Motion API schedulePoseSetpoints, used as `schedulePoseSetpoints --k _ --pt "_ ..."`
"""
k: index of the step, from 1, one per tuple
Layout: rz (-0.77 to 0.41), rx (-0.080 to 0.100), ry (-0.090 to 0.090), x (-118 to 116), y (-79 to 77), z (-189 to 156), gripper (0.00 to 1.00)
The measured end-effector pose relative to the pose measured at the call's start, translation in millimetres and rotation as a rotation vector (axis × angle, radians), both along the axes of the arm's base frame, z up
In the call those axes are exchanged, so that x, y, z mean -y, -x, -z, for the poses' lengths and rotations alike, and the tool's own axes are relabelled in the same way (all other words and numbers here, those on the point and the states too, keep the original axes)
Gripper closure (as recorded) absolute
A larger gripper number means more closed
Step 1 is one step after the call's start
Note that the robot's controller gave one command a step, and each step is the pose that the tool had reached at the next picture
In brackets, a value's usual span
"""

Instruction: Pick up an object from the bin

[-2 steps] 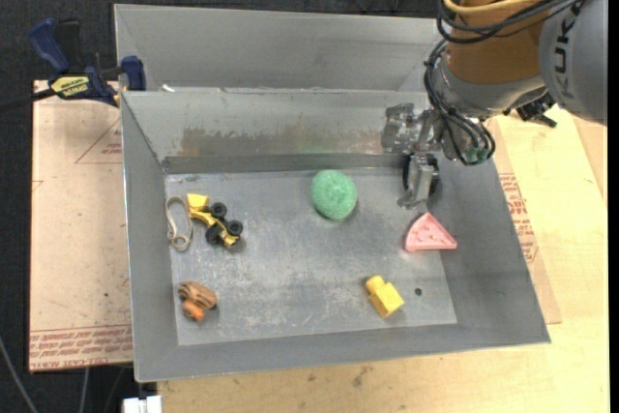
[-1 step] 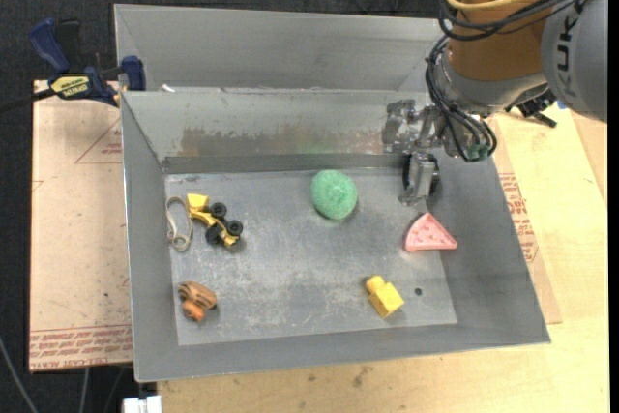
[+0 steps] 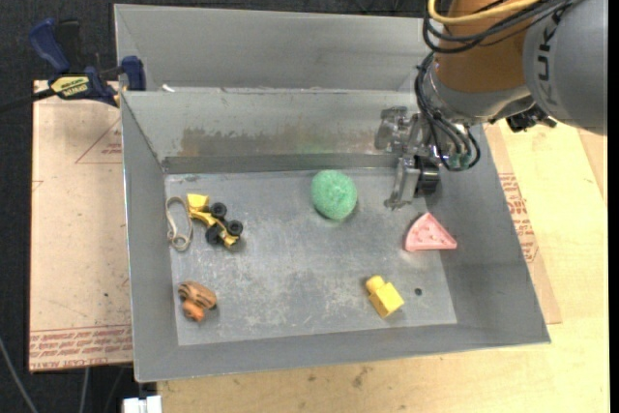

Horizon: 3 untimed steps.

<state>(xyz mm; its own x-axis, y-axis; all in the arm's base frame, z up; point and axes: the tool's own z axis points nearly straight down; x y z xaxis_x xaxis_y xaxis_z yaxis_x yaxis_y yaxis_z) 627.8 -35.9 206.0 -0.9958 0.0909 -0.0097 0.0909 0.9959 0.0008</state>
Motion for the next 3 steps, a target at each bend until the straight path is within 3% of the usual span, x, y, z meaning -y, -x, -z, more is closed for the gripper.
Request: schedulePoseSetpoints --k 1,2,3 --pt "0.036 -0.006 -0.002 -5.3 -3.9 43.1 0.00" --pt "-0.010 -0.007 -0.001 -15.0 2.6 74.7 0.00" --pt "0.090 -0.005 -0.002 -16.0 -14.5 95.7 0.00"
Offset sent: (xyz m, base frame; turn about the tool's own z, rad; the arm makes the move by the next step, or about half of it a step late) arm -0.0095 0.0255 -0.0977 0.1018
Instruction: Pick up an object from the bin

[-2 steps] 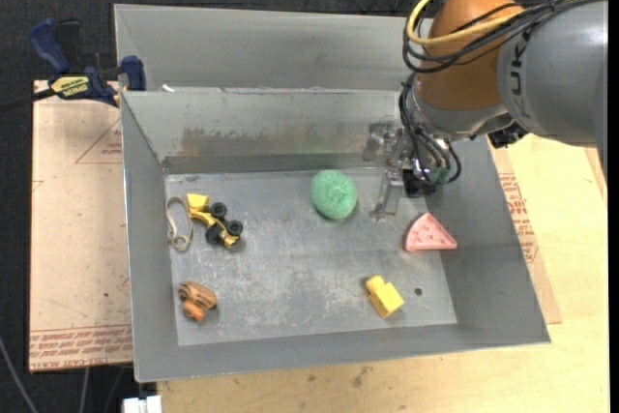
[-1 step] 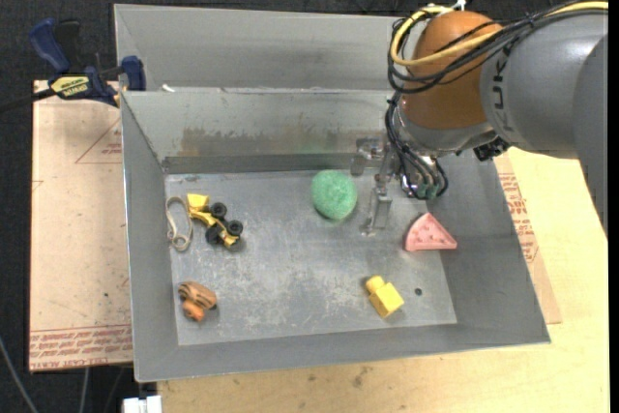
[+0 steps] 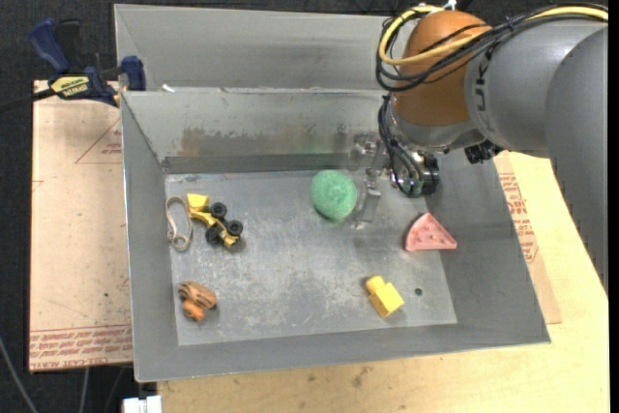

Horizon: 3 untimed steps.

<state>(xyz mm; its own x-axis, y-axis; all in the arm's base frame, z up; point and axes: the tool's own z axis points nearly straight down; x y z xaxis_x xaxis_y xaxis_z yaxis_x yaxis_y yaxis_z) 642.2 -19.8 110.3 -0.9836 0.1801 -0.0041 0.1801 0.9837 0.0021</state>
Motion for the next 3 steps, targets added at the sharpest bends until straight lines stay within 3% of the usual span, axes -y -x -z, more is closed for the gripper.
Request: schedulePoseSetpoints --k 1,2,3 --pt "0.044 0.000 0.001 -13.7 25.5 14.6 0.00" --pt "0.147 0.000 0.000 -19.3 2.2 39.7 1.00" --pt "0.146 -0.001 0.000 -19.4 2.5 39.8 0.00"
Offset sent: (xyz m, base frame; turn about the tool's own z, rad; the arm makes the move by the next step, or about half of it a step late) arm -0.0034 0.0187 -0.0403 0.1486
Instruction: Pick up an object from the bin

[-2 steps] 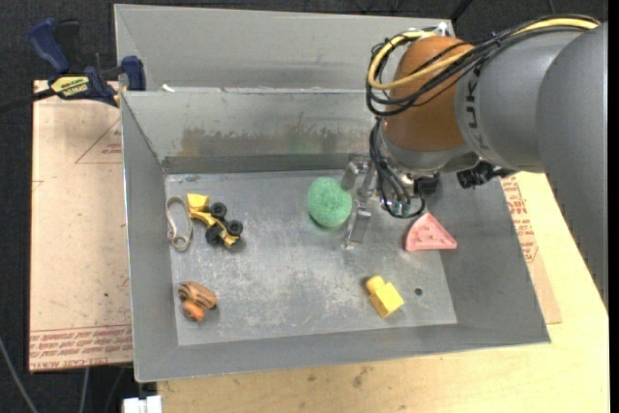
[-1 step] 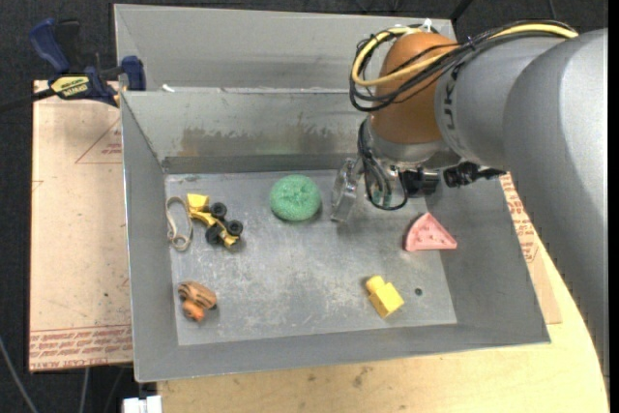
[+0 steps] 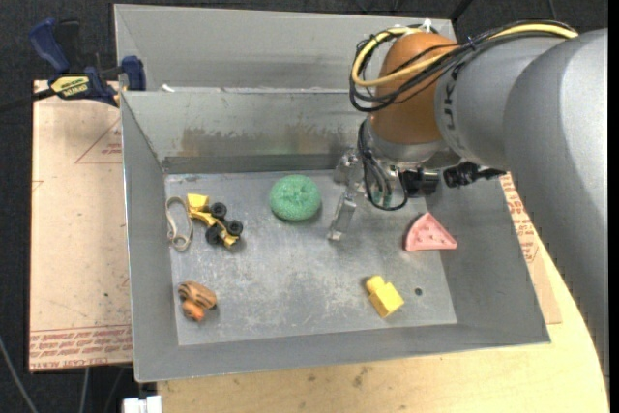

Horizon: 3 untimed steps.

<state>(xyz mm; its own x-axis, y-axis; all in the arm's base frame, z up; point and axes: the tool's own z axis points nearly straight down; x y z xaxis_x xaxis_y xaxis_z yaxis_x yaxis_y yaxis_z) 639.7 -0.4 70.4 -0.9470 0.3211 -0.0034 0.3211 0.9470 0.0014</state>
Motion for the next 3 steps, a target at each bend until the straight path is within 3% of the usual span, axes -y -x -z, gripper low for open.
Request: schedulePoseSetpoints --k 1,2,3 --pt "0.000 0.000 0.000 0.0 0.0 0.0 0.00" --pt "-0.019 -0.002 0.001 -36.6 -11.7 -1.8 0.00" --pt "0.004 -0.002 0.000 -50.9 -9.6 -1.0 1.00"
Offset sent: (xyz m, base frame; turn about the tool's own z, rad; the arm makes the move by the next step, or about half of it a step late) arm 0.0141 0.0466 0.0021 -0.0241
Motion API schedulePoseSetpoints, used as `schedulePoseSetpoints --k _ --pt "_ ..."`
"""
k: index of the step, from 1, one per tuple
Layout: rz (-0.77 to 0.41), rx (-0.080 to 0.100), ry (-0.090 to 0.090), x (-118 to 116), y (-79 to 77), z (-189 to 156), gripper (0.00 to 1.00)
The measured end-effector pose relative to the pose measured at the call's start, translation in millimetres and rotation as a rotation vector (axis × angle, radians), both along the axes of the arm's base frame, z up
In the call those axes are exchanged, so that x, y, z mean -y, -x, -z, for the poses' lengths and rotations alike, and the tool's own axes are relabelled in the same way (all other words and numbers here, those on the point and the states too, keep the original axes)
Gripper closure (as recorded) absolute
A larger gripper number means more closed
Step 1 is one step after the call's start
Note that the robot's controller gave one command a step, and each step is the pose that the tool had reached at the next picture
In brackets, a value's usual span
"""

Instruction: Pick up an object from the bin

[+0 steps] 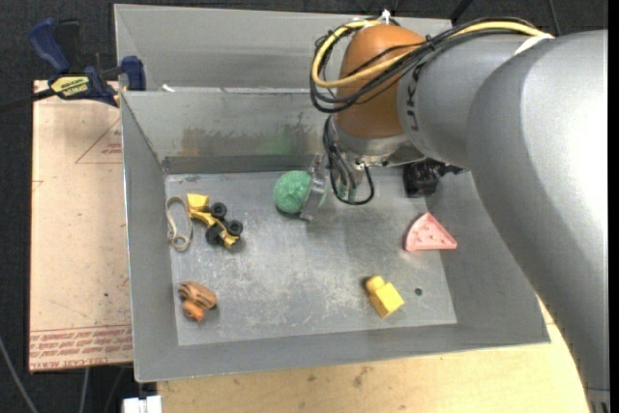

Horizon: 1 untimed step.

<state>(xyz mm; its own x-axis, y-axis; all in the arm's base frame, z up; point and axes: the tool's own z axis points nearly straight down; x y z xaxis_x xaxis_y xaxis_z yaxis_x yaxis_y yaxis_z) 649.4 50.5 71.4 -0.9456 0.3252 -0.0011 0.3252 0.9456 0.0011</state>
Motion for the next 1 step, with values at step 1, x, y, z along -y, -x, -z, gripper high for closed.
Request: schedulePoseSetpoints --k 1 --pt "0.000 0.000 0.000 0.0 0.0 0.0 1.00"
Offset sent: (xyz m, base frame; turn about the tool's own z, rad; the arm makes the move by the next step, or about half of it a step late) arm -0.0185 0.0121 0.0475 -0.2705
